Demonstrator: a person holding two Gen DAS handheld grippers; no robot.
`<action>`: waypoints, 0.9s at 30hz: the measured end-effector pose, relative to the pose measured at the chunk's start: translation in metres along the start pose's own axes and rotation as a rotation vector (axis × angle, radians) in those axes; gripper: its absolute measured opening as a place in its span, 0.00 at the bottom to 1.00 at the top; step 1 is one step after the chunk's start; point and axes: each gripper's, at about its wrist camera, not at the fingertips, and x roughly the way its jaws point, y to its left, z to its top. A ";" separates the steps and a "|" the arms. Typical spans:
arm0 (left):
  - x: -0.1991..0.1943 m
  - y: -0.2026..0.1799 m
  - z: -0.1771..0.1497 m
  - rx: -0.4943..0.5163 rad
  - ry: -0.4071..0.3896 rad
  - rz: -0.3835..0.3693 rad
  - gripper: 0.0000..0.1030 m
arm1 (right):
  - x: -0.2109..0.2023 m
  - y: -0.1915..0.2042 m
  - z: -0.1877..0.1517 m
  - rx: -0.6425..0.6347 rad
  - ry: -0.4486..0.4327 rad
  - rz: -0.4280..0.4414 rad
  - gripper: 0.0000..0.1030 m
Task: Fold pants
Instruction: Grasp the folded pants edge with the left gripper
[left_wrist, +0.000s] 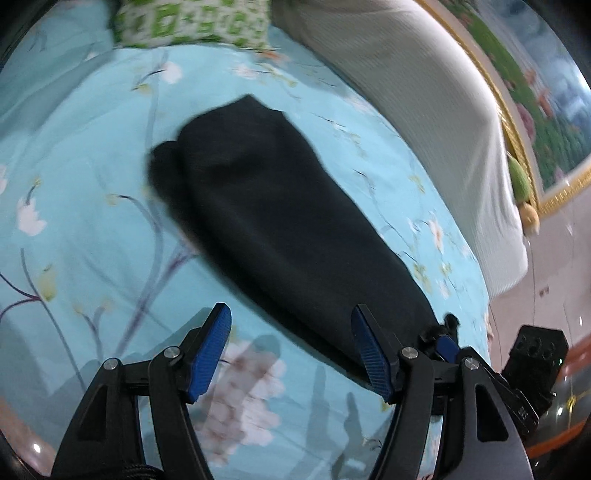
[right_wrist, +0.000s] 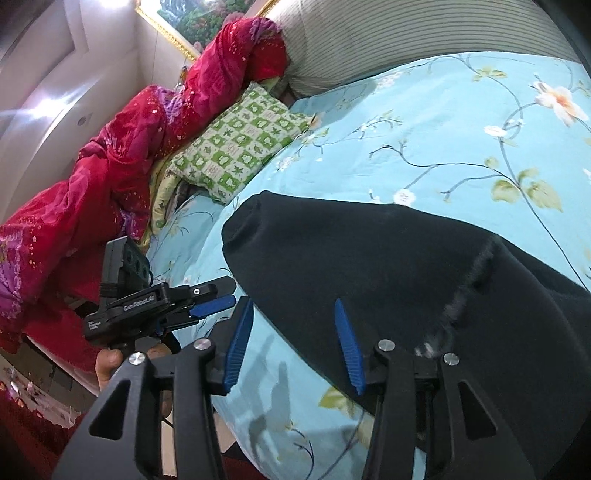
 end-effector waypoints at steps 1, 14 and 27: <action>0.000 0.005 0.002 -0.013 0.000 0.000 0.66 | 0.002 0.001 0.001 -0.002 0.003 0.000 0.46; 0.020 0.023 0.038 -0.125 -0.023 -0.025 0.66 | 0.047 0.012 0.036 -0.053 0.061 0.006 0.46; 0.032 0.037 0.061 -0.179 -0.068 -0.049 0.66 | 0.135 0.018 0.097 -0.166 0.198 -0.015 0.47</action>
